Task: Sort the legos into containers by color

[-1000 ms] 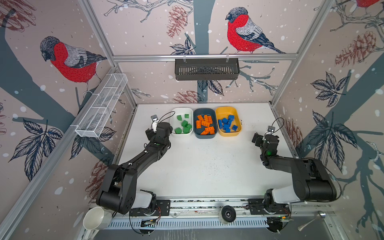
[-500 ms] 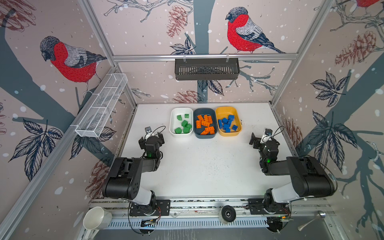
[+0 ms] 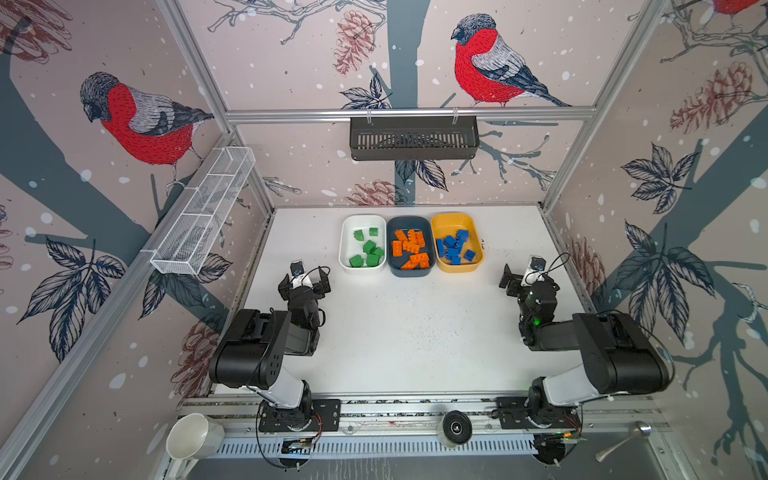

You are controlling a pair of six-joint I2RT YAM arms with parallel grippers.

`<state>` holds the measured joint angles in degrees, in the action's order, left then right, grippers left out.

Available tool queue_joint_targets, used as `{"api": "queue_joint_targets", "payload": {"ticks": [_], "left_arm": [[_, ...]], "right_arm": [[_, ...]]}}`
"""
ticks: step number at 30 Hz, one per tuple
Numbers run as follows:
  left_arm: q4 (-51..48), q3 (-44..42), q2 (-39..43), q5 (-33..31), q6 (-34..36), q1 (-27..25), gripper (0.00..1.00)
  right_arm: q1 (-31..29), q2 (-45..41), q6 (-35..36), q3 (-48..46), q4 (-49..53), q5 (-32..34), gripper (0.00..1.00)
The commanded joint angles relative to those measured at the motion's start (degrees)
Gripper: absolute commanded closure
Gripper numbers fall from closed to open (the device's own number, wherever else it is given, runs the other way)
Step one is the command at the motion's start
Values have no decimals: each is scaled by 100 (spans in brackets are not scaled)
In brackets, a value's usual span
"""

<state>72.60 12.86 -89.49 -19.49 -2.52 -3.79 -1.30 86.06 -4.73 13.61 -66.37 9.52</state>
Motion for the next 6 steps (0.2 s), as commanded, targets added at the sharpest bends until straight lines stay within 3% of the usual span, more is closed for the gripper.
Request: {"api": "queue_joint_targets", "payload": {"ticks": [1,6], "left_arm": [[433,-14,-20,68,94,18,2],[412,-20,-7,67,93,12,1]], "right_arm": [[16,8,-10,32,-141,17,1],[3,-11,7,2,-175,48,0]]}}
